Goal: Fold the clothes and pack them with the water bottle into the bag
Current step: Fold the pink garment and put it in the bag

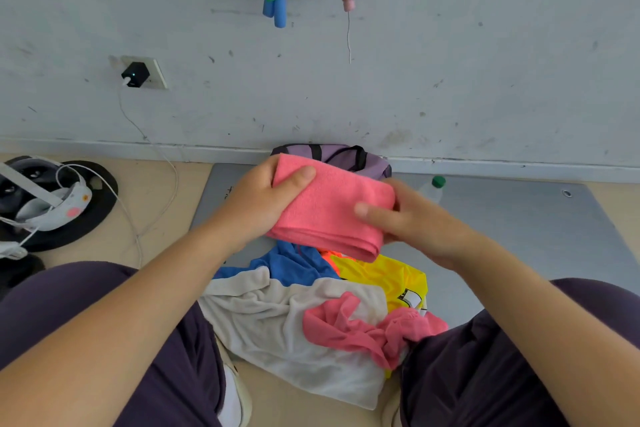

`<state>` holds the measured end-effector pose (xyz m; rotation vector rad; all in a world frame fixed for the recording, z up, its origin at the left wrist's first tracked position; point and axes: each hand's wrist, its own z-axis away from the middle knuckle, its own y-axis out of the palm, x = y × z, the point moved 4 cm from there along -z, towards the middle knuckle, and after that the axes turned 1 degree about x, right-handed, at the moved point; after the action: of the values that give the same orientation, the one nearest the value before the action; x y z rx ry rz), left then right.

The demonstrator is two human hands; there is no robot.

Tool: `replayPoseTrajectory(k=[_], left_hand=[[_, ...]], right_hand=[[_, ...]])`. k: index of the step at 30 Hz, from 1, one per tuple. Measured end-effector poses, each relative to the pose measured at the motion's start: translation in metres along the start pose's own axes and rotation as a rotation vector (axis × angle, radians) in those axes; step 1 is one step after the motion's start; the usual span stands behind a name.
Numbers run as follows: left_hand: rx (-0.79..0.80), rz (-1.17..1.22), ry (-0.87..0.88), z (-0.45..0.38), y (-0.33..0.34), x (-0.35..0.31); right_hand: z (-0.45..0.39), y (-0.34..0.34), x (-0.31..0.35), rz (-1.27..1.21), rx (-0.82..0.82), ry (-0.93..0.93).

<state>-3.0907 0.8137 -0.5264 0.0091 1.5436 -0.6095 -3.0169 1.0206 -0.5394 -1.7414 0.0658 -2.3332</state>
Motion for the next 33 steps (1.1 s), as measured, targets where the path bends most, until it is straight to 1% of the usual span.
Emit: replayPoseTrajectory(k=[2, 4, 9, 13, 14, 16, 18, 19, 20, 21, 22, 23, 24, 25, 26, 27, 28, 29, 30, 31, 32, 33], left_hand=[[-0.047, -0.015, 0.04, 0.002, -0.004, -0.005], [-0.071, 0.019, 0.065, 0.004, -0.008, -0.01], [-0.079, 0.138, 0.013, 0.008, -0.008, -0.019], [-0.096, 0.25, 0.018, 0.014, -0.011, -0.032], [-0.105, 0.232, 0.023, 0.013, -0.013, -0.034], [-0.17, 0.108, 0.052, 0.011, -0.02, -0.035], [-0.253, -0.027, 0.056, 0.011, -0.024, -0.039], [-0.236, -0.01, 0.04, 0.01, -0.022, -0.042], [-0.161, 0.071, 0.007, 0.009, -0.016, -0.045], [-0.043, 0.193, -0.054, 0.008, -0.005, -0.047], [0.08, 0.327, -0.133, 0.006, 0.005, -0.05], [0.174, 0.459, -0.209, 0.003, 0.015, -0.05], [0.221, 0.59, -0.273, -0.003, 0.022, -0.05], [0.213, 0.703, -0.32, -0.009, 0.027, -0.046], [0.168, 0.767, -0.345, -0.016, 0.03, -0.038], [0.106, 0.769, -0.348, -0.025, 0.033, -0.027], [0.056, 0.749, -0.339, -0.034, 0.036, -0.015], [0.032, 0.745, -0.326, -0.043, 0.039, -0.003], [0.03, 0.763, -0.314, -0.052, 0.045, 0.01], [0.043, 0.788, -0.305, -0.062, 0.05, 0.023], [0.066, 0.803, -0.3, -0.072, 0.058, 0.034], [0.092, 0.801, -0.303, -0.081, 0.065, 0.045]], right_hand=[[0.004, 0.0, 0.005, 0.004, -0.016, -0.001], [0.012, -0.003, 0.016, -0.1, -0.001, -0.014], [0.034, 0.001, 0.049, -0.311, 0.051, -0.047], [0.037, 0.006, 0.063, -0.377, -0.048, 0.04], [0.036, 0.004, 0.067, -0.37, -0.072, 0.022], [0.034, -0.001, 0.073, -0.342, -0.14, -0.054], [0.031, -0.01, 0.072, -0.239, -0.316, -0.132], [0.03, -0.013, 0.072, -0.138, -0.422, -0.188], [0.029, -0.012, 0.073, -0.024, -0.497, -0.261], [0.028, -0.008, 0.075, 0.077, -0.522, -0.339], [0.026, 0.0, 0.077, 0.15, -0.489, -0.41], [0.023, 0.009, 0.078, 0.231, -0.42, -0.474], [0.02, 0.018, 0.078, 0.335, -0.341, -0.543], [0.015, 0.025, 0.076, 0.456, -0.268, -0.606], [0.009, 0.027, 0.072, 0.529, -0.222, -0.644], [0.001, 0.022, 0.068, 0.535, -0.229, -0.641], [-0.008, 0.013, 0.065, 0.483, -0.293, -0.607], [-0.019, 0.0, 0.059, 0.421, -0.406, -0.551], [-0.032, -0.016, 0.05, 0.36, -0.524, -0.463], [-0.047, -0.029, 0.036, 0.286, -0.573, -0.328], [-0.065, -0.036, 0.02, 0.171, -0.512, -0.167], [-0.082, -0.036, 0.0, 0.026, -0.373, -0.021]])
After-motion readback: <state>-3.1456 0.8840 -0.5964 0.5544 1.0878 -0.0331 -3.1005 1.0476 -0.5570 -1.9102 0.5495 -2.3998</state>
